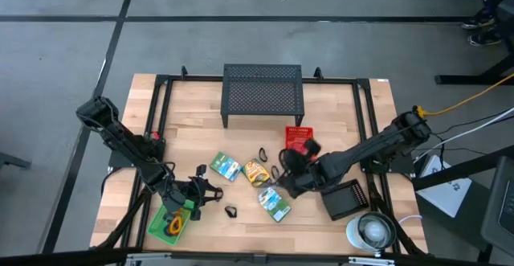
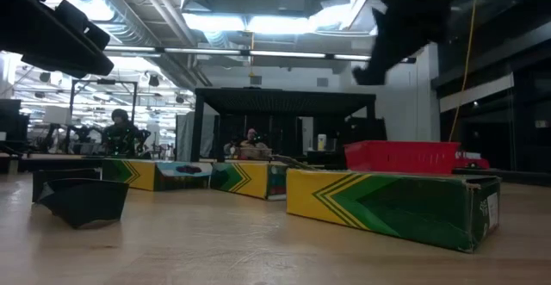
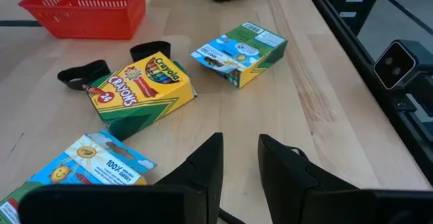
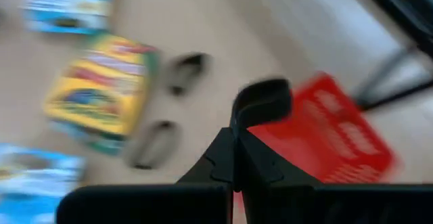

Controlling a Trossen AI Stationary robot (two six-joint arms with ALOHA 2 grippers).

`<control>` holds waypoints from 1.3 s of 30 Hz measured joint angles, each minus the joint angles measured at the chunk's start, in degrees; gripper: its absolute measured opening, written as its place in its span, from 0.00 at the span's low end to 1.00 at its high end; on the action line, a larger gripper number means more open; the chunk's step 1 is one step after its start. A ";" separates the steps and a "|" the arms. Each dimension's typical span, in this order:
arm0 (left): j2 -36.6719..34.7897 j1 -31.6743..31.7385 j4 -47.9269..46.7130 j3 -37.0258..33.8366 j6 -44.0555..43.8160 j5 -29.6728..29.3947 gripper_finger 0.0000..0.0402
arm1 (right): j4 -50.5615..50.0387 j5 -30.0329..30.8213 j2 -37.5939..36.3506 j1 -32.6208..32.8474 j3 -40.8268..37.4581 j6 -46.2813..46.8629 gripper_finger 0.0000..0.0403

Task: Pick & Place Office Desk Supplies
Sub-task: Put the black rubberband into the red bin

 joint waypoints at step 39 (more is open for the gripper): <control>0.02 0.00 0.00 0.00 -0.61 0.04 0.22 | 8.13 -6.81 -3.25 -8.20 -14.83 3.18 0.53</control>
